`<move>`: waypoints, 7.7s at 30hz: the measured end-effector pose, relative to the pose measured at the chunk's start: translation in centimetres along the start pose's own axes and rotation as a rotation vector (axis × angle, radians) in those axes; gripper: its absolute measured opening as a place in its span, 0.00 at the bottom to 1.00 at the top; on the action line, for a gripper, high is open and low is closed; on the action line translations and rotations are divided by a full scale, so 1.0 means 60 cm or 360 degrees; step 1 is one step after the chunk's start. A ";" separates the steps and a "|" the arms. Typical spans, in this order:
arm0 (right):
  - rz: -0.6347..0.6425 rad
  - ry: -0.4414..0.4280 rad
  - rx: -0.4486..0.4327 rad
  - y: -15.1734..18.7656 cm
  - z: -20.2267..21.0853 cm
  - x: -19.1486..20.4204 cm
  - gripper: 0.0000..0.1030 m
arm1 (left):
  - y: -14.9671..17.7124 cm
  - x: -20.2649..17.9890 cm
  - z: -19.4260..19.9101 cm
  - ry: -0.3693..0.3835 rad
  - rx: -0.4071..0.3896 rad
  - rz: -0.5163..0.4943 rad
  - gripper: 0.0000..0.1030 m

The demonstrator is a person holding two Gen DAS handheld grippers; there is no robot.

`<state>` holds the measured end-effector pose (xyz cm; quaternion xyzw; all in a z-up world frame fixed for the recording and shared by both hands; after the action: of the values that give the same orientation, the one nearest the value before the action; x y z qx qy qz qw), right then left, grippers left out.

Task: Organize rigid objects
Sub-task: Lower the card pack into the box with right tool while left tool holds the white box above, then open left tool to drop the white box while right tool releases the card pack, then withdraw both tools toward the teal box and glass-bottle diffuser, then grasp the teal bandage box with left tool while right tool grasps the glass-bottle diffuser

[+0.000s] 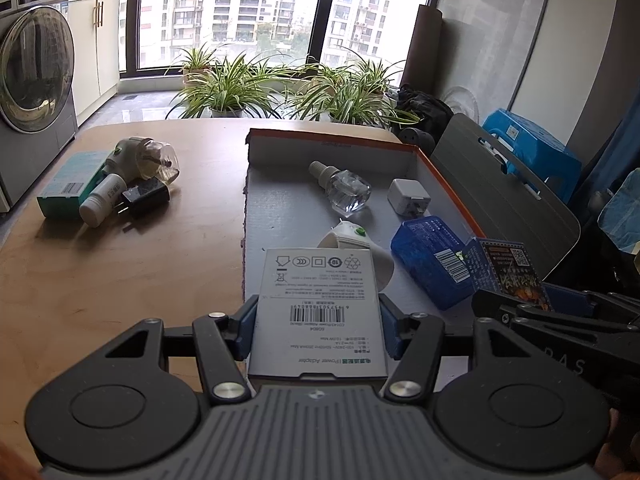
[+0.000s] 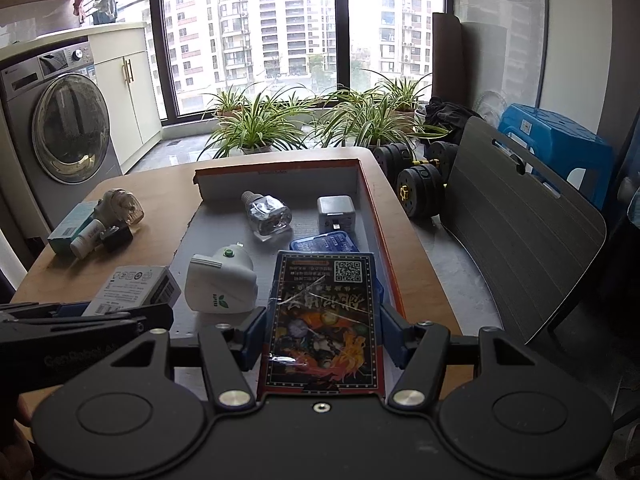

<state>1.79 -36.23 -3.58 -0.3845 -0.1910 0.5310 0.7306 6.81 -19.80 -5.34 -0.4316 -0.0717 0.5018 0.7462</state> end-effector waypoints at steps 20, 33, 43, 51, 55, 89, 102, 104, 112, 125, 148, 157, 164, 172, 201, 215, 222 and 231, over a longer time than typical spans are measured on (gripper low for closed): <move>-0.0008 -0.0040 0.0005 -0.004 0.002 0.007 0.69 | -0.006 -0.007 0.002 0.0003 -0.0014 -0.0013 0.58; -0.0006 -0.0068 -0.0015 -0.031 0.002 0.020 0.69 | -0.037 0.000 0.004 -0.0015 -0.0046 -0.0019 0.58; -0.0013 -0.0092 -0.0038 -0.060 0.002 0.022 0.69 | -0.072 0.000 0.005 -0.0022 -0.0084 -0.0044 0.58; -0.0015 -0.0101 -0.0053 -0.077 -0.004 0.026 0.69 | -0.093 0.003 0.001 -0.0023 -0.0097 -0.0062 0.58; -0.0017 -0.0106 -0.0052 -0.083 -0.010 0.029 0.69 | -0.101 0.006 -0.003 -0.0026 -0.0103 -0.0063 0.58; 0.0022 -0.0107 0.0022 -0.146 -0.125 0.052 0.69 | -0.163 0.074 -0.110 -0.0070 -0.0008 0.0010 0.58; 0.0044 -0.0110 0.0070 -0.161 -0.175 0.066 0.70 | -0.163 0.095 -0.148 -0.0079 0.0058 0.0050 0.58; 0.0042 -0.0114 0.0079 -0.163 -0.181 0.068 0.70 | -0.163 0.095 -0.153 -0.0077 0.0063 0.0048 0.58; 0.0056 -0.0123 0.0092 -0.170 -0.200 0.081 0.70 | -0.158 0.102 -0.168 -0.0082 0.0091 0.0042 0.58; 0.0043 -0.0111 0.0103 -0.184 -0.234 0.089 0.70 | -0.153 0.109 -0.197 -0.0073 0.0136 0.0043 0.58; -0.0023 -0.0093 -0.0047 -0.196 -0.156 0.072 0.76 | -0.161 0.110 -0.157 -0.0132 0.0091 0.0035 0.85; -0.0006 -0.0124 -0.0024 -0.178 -0.114 0.105 0.82 | -0.161 0.118 -0.089 -0.0198 0.0027 0.0051 0.89; 0.0012 -0.0182 0.0002 -0.154 -0.079 0.139 0.84 | -0.146 0.139 -0.038 -0.0235 -0.0012 0.0097 0.90; 0.0076 -0.0229 0.0014 -0.129 -0.048 0.183 0.85 | -0.120 0.175 0.009 -0.0278 -0.0040 0.0171 0.90; 0.0274 -0.0351 0.0051 -0.091 -0.031 0.298 0.85 | -0.094 0.370 0.089 -0.0499 -0.0091 0.0358 0.91; 0.0329 -0.0348 0.0048 -0.103 -0.055 0.319 0.85 | -0.142 0.450 0.000 -0.0497 0.0059 0.0233 0.93; 0.0354 -0.0350 0.0052 -0.112 -0.077 0.335 0.85 | -0.141 0.472 -0.028 -0.0465 0.0122 0.0151 0.95; 0.0499 -0.0511 0.0013 -0.148 -0.113 0.400 0.85 | -0.154 0.472 -0.038 -0.0395 0.0054 0.0042 0.69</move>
<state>20.75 -17.75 -4.19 -0.3169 -0.2406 0.6933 0.6008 28.15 0.69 -9.34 -0.3544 -0.1493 0.5621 0.7322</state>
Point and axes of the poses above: each gripper's, at about its wrist camera, not at the fingertips, and z roughly against the way its jaws point, x to its left, y to its underside, the point moved 8 cm from there along -z, roughly the way its jaws point, and after that the axes turned 15 degrees about y, right-handed, at the moved point
